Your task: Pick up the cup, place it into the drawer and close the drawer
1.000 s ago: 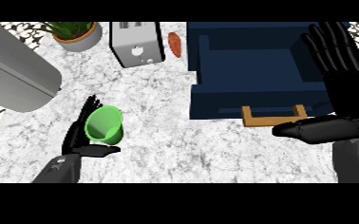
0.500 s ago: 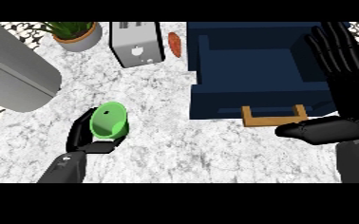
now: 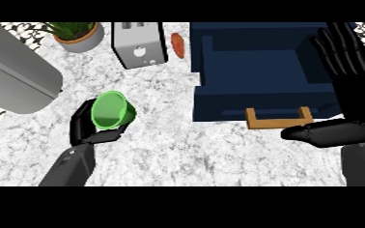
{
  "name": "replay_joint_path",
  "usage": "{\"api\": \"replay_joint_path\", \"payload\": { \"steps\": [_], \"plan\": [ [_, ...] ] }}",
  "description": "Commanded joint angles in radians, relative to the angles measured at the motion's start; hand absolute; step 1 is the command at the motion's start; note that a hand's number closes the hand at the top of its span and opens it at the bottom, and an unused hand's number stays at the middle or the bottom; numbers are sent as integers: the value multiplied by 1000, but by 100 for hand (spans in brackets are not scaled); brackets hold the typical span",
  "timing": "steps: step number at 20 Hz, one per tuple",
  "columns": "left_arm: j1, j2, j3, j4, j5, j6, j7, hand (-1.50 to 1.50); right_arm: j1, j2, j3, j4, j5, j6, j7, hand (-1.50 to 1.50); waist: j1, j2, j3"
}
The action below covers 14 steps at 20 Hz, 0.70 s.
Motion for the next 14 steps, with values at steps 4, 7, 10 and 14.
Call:
{"api": "replay_joint_path", "payload": {
  "steps": [4, 7, 10, 14],
  "plan": [
    [-96, -56, -56, -83, -8, -121, -48, 150, 17, -1, 17, -27, 18, -5, 29, -150, 11, -11, 3],
    [-142, -92, -102, -136, -26, -106, 15, 150, -23, -14, -4, 42, 34, -9, -2, -150, 24, -11, 4],
    [-254, -61, -101, -215, -1, -88, 171, 150, 9, -39, -42, 23, -14, 26, -5, -150, 21, -14, 5],
    [-313, -124, -157, -340, -4, -60, 312, 150, -17, -2, -13, 14, 32, -36, 30, -150, 33, -17, 4]
  ]
}}
